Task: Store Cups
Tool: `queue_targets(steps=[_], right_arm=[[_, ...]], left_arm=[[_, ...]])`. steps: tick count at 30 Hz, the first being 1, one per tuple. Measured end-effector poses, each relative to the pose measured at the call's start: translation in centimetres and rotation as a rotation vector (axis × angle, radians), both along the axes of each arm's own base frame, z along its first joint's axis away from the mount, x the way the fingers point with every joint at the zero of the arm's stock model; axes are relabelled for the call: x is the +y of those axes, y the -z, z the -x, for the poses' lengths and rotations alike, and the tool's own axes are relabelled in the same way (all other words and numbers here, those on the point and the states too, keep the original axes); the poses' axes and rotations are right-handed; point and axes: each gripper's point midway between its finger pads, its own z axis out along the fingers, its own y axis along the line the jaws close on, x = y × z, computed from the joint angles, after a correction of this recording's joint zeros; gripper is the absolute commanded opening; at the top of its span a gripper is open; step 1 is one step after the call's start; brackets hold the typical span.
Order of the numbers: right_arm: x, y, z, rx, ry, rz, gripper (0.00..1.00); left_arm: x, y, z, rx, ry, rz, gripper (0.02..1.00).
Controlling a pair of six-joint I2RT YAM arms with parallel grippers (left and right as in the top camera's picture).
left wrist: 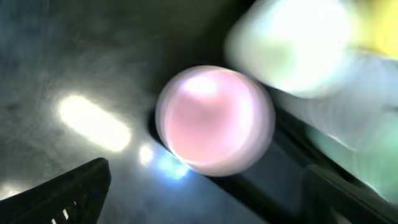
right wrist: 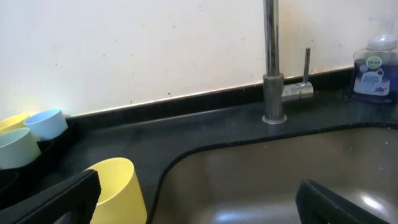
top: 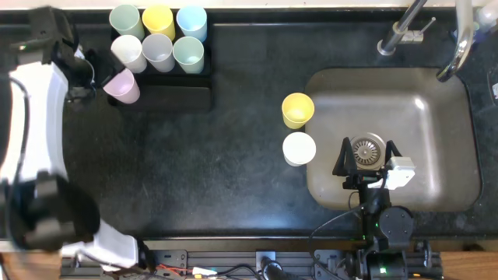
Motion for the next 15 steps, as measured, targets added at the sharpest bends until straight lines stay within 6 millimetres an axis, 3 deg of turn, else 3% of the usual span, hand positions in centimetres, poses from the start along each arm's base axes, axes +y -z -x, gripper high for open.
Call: queue_targets(steps=[3, 5, 7, 9, 12, 15], right_arm=[[0.0, 0.0, 0.0, 0.0, 0.0, 0.0, 0.996], [0.0, 0.0, 0.0, -0.001, 0.0, 0.0, 0.998], [0.0, 0.0, 0.0, -0.001, 0.001, 0.0, 0.998], [0.0, 0.0, 0.0, -0.001, 0.0, 0.0, 0.998], [0.0, 0.0, 0.0, -0.001, 0.0, 0.0, 0.998], [0.0, 0.0, 0.0, -0.001, 0.0, 0.0, 0.998]], left_arm=[[-5.3, -5.9, 0.6, -0.155, 0.174, -0.045, 0.998], [-12.1, -10.0, 2.2, -0.271, 0.374, -0.069, 0.998], [-18.4, -11.8, 3.7, -0.338, 0.542, -0.087, 0.996], [-23.1, -12.0, 4.8, -0.363, 0.646, -0.088, 0.998], [-30.3, -9.2, 6.7, -0.322, 0.798, -0.091, 0.996], [-34.2, -5.7, 8.2, -0.234, 0.855, -0.086, 0.998]])
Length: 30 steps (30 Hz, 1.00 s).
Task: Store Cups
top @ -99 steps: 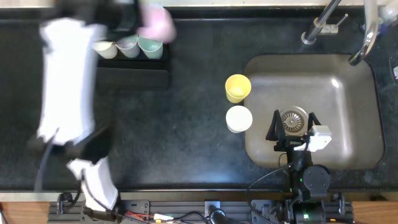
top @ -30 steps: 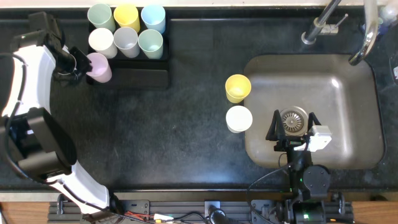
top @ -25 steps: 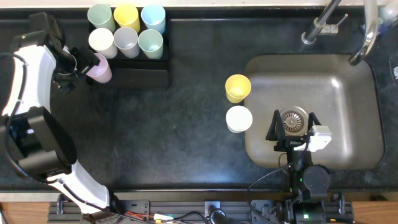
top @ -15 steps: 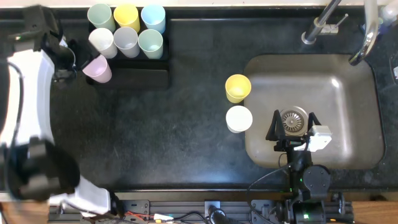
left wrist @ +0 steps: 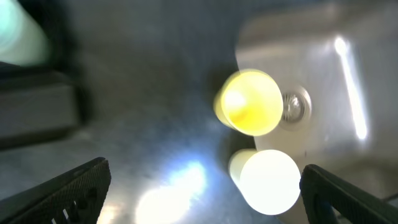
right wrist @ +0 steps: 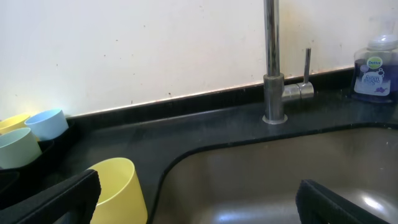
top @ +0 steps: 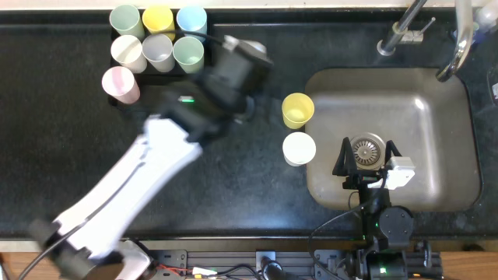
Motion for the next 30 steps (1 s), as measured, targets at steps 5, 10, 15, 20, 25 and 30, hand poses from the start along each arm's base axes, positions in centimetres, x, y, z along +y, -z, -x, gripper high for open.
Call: queue_targets(steps=[5, 10, 15, 20, 25, 30], right_arm=[[0.0, 0.0, 0.0, 0.0, 0.0, 0.0, 0.998], [0.0, 0.0, 0.0, 0.0, 0.0, 0.0, 0.998], [0.0, 0.0, 0.0, 0.0, 0.0, 0.0, 0.998], [0.0, 0.0, 0.0, 0.0, 0.0, 0.0, 0.998], [0.0, 0.0, 0.0, 0.0, 0.0, 0.0, 0.996], [0.0, 0.0, 0.0, 0.0, 0.0, 0.0, 0.998]], left_arm=[[-3.3, 5.6, 1.5, 0.138, -0.02, -0.039, 0.998], [-4.6, 8.2, 0.7, 0.188, -0.066, -0.012, 0.998], [-6.2, 8.7, -0.5, 0.181, -0.102, 0.058, 0.998], [-6.3, 9.3, -1.6, 0.205, -0.191, 0.111, 0.998], [-5.2, 10.1, -2.7, 0.236, -0.292, 0.133, 0.998], [-4.1, 10.1, -3.7, 0.246, -0.358, 0.154, 0.998]])
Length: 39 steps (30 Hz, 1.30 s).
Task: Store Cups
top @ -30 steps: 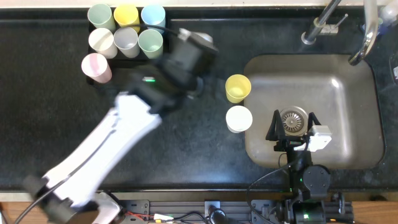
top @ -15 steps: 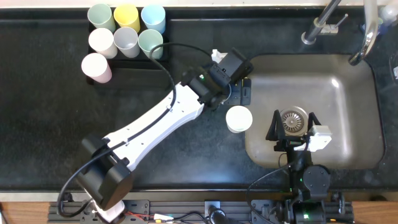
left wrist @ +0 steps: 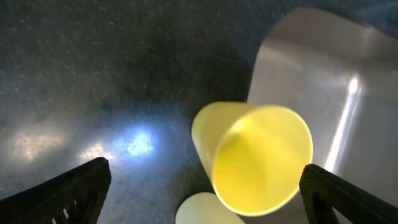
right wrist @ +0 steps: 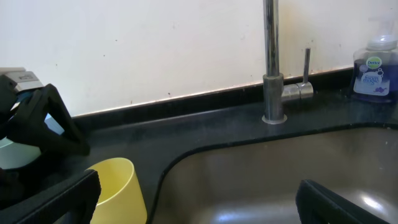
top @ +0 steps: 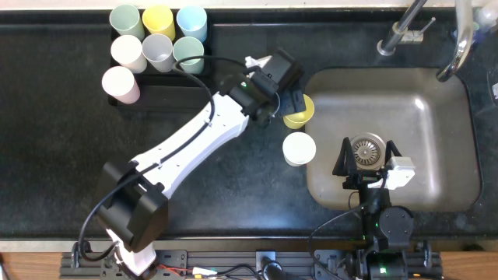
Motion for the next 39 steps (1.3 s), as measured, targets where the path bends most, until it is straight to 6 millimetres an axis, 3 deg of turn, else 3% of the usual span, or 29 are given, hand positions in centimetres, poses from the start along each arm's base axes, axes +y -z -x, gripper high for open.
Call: queue_targets(steps=[4, 11, 16, 17, 19, 20, 21, 32, 36, 39], right_arm=[[0.0, 0.0, 0.0, 0.0, 0.0, 0.0, 0.996], [0.0, 0.0, 0.0, 0.0, 0.0, 0.0, 0.996], [0.0, 0.0, 0.0, 0.0, 0.0, 0.0, 0.998], [0.0, 0.0, 0.0, 0.0, 0.0, 0.0, 0.998], [0.0, 0.0, 0.0, 0.0, 0.0, 0.0, 0.998], [0.0, 0.0, 0.0, 0.0, 0.0, 0.0, 0.998], [0.0, 0.0, 0.0, 0.0, 0.0, 0.0, 0.998], [0.0, 0.0, 0.0, 0.0, 0.0, 0.0, 0.998], [0.0, 0.0, 0.0, 0.0, 0.0, 0.0, 0.998], [0.0, 0.0, 0.0, 0.0, 0.0, 0.0, 0.996]], left_arm=[[0.6, 0.6, -0.6, 0.012, -0.029, -0.001, 0.998], [-0.2, 4.0, 0.1, 0.106, -0.022, -0.009, 0.998], [-0.1, 4.4, 0.5, 0.128, -0.018, -0.013, 0.998], [-0.1, 4.4, 0.5, 0.131, -0.018, -0.013, 0.956], [-0.1, 4.5, 0.5, 0.132, -0.019, -0.013, 0.643], [-0.1, 4.5, 0.5, 0.134, -0.02, -0.013, 0.18], [-0.1, 4.7, 0.6, 0.136, -0.019, -0.015, 0.06], [0.3, 4.6, 0.3, 0.131, -0.03, -0.037, 0.036], [1.9, 3.4, -0.2, 0.122, -0.065, -0.077, 0.036], [5.2, 1.3, 0.0, 0.135, -0.119, -0.108, 0.036]])
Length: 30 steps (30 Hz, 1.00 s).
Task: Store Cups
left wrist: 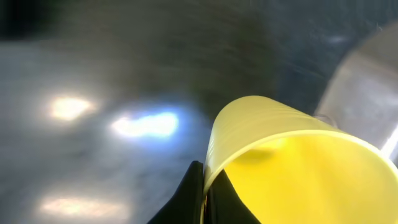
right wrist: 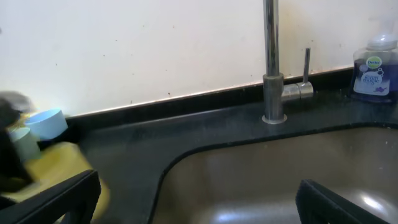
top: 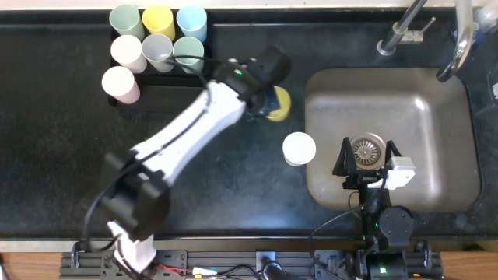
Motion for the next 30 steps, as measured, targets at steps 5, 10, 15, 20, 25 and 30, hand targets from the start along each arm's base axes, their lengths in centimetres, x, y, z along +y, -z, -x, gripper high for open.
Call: queue_targets(steps=[5, 10, 15, 20, 25, 30], right_arm=[[0.0, 0.0, 0.0, 0.0, 0.0, 0.0, 0.998], [0.0, 0.0, 0.0, 0.0, 0.0, 0.0, 0.998], [0.0, 0.0, 0.0, 0.0, 0.0, 0.0, 0.998], [0.0, 0.0, 0.0, -0.001, 0.0, 0.0, 0.998], [0.0, 0.0, 0.0, 0.0, 0.0, 0.0, 0.996], [0.0, 0.0, 0.0, 0.0, 0.0, 0.0, 0.998]], left_arm=[[8.8, -5.7, -0.8, -0.025, -0.185, -0.002, 0.036], [18.6, -8.1, -0.6, 0.006, -0.419, -0.028, 0.038], [23.2, -6.8, -0.6, 0.058, -0.55, -0.041, 0.06], [24.4, -4.7, -0.5, 0.116, -0.615, -0.049, 0.06], [25.9, -3.0, -2.0, 0.117, -0.665, -0.045, 0.058], [26.3, -2.6, -3.2, 0.089, -0.678, -0.034, 0.058]])
